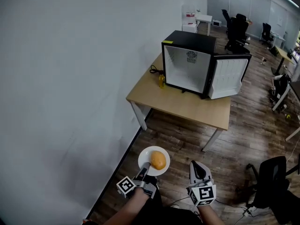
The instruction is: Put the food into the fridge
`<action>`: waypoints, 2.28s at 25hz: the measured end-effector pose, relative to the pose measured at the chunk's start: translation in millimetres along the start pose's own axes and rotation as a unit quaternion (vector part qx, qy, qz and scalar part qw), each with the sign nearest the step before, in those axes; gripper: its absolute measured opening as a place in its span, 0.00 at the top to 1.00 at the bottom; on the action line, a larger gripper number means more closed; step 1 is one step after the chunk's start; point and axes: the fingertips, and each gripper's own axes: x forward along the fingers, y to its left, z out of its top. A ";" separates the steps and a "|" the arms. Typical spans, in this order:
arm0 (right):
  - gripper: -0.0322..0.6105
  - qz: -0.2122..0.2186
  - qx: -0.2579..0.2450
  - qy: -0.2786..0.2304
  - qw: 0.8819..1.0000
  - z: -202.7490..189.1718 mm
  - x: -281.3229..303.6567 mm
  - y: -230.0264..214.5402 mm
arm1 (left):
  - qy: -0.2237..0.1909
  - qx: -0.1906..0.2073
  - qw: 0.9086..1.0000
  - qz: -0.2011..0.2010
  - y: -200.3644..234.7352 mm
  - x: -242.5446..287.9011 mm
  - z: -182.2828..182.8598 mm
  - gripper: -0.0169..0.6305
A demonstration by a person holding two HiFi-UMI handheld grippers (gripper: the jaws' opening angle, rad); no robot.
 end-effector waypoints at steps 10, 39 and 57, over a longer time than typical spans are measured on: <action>0.86 -0.038 0.006 0.020 0.999 22.0 110.1 -41.4 | 0.067 0.003 0.997 -0.029 -5.4 106.8 49.7 0.93; 0.86 -0.102 0.008 0.031 0.994 43.2 299.9 -33.9 | 0.150 -0.023 0.988 -0.010 -13.8 255.6 157.4 0.94; 0.86 -0.081 0.037 0.017 0.996 41.4 406.0 -145.2 | 0.125 0.017 0.992 -0.027 -11.6 415.3 178.1 0.94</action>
